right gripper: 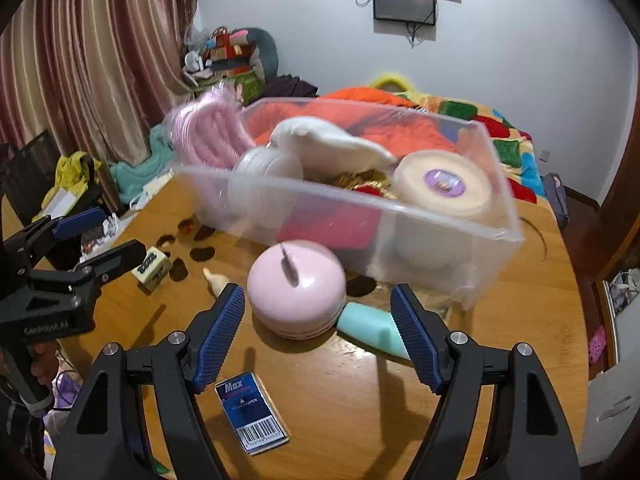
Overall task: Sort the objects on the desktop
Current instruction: 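Grasp the mahjong tile with the left tool while the right tool grasps the pink round box, then lift the tile and pink box and carry them over the bin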
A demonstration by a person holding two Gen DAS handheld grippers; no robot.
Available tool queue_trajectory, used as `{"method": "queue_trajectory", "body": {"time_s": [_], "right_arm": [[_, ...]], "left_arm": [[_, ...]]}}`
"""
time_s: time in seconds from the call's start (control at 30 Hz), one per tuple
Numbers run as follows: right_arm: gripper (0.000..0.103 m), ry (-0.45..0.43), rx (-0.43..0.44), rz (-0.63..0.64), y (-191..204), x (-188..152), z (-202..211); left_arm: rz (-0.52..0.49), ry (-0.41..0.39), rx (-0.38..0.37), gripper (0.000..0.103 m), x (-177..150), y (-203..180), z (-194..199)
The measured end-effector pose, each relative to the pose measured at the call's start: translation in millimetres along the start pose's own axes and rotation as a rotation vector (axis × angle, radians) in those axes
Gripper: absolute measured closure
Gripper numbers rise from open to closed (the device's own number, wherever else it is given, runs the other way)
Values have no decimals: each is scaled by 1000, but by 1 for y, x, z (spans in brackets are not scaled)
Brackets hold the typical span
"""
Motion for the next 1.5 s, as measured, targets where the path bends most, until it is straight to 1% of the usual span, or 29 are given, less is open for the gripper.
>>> {"method": "queue_trajectory", "body": {"time_s": [0.1,0.17,0.2,0.23,0.27,0.33,0.43,0.47,0.53,0.57,0.63,0.7,0.83,1.03,1.13,1.23,1.37,1.5], "right_arm": [[31,19,-6,14,4,-3,-10],[31,34,-6,21,6,-3,-17],[31,39,-5,24,8,-3,-20],[31,43,-5,28,9,-2,-22],[31,46,-8,31,10,-2,-25],[32,57,-11,40,11,-2,-30],[32,69,-10,44,13,-3,-37],[33,69,-12,43,13,-3,-38],[41,72,-11,45,13,-3,-40],[43,77,-8,46,13,-3,-41],[43,74,-5,45,12,-2,-42],[43,71,-4,46,12,-2,-41],[43,66,13,25,11,-2,-39],[43,12,26,15,10,4,-25],[43,-10,58,-5,10,7,-15],[43,-28,79,-22,12,13,-8],[43,-61,98,-48,7,19,6],[43,-90,103,-77,1,25,19]], "left_arm": [[4,18,-13,26,-6,-3,-4],[6,29,-21,30,-9,-4,-7],[8,31,-22,33,-11,-4,-8],[7,35,-21,38,-13,-5,-10],[6,38,-19,41,-15,-5,-11],[8,44,-16,51,-17,-4,-14],[17,55,-16,60,-19,-2,-18],[17,57,-16,62,-20,-2,-19],[18,63,-18,68,-22,-2,-21],[17,66,-19,70,-24,-3,-22],[22,80,-23,77,-27,-4,-24],[23,75,-20,79,-28,-4,-23],[43,78,-32,79,-28,-4,-22],[96,75,-50,79,-24,1,-14],[118,60,-50,79,-19,4,-8],[115,32,-38,79,-11,1,1],[96,-4,-42,79,0,-7,12],[84,-32,-67,79,15,-18,19]]}}
Point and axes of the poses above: each gripper's, at about its wrist camera, not at the fingertips, and z roughly against the way its jaws point, y to its left, x to its top, the point moved 10 cm from there along -z, roughly the way its jaws point, and after that the axes turned 6 degrees about z, right-handed, at the moved point
